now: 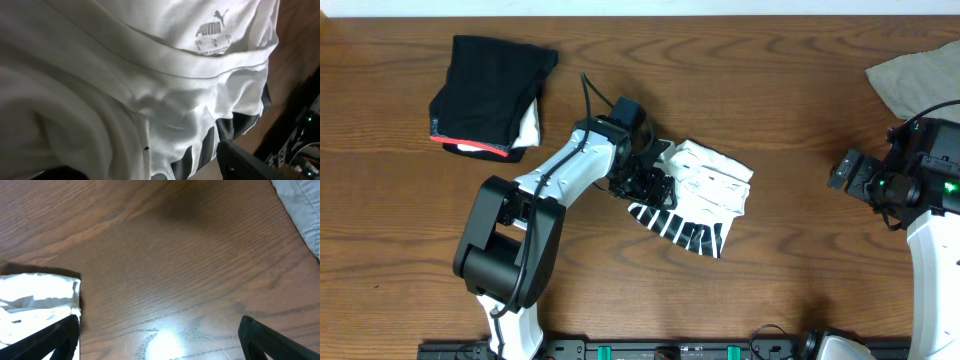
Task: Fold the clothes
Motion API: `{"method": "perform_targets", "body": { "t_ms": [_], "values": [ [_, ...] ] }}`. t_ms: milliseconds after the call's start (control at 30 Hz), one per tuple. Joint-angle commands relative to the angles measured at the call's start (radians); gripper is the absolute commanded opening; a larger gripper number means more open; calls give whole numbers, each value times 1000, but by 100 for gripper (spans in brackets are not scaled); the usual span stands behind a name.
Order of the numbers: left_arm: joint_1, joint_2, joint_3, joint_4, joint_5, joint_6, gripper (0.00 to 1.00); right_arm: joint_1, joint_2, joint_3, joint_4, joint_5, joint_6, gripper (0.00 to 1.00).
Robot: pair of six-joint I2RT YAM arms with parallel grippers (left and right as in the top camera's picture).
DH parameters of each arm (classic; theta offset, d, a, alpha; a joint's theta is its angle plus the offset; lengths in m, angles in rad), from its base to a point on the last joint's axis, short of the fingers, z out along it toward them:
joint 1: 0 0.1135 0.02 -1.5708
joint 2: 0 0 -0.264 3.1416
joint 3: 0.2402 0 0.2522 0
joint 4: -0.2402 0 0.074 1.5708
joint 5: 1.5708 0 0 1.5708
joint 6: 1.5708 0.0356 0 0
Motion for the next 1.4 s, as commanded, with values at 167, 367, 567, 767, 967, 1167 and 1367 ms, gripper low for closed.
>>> {"method": "perform_targets", "body": {
  "t_ms": [167,367,567,767,967,1167,1367],
  "values": [
    [-2,45,-11,-6,19,44,74,-5,0,-5,0,6,-1,99],
    [-3,81,-14,-4,31,44,74,-5,0,-5,0,6,-1,99],
    [-10,82,-15,6,39,44,75,-5,0,-5,0,6,-1,99],
    [-29,85,-27,24,43,44,75,-5,0,-5,0,6,-1,99],
    [-54,89,-29,49,42,40,74,-5,0,-5,0,6,-1,99],
    [-56,103,-29,60,42,9,75,-5,0,-5,0,6,-1,99],
    [-56,103,-29,74,42,5,74,-5,0,-5,0,6,-1,99]
  ]
}}
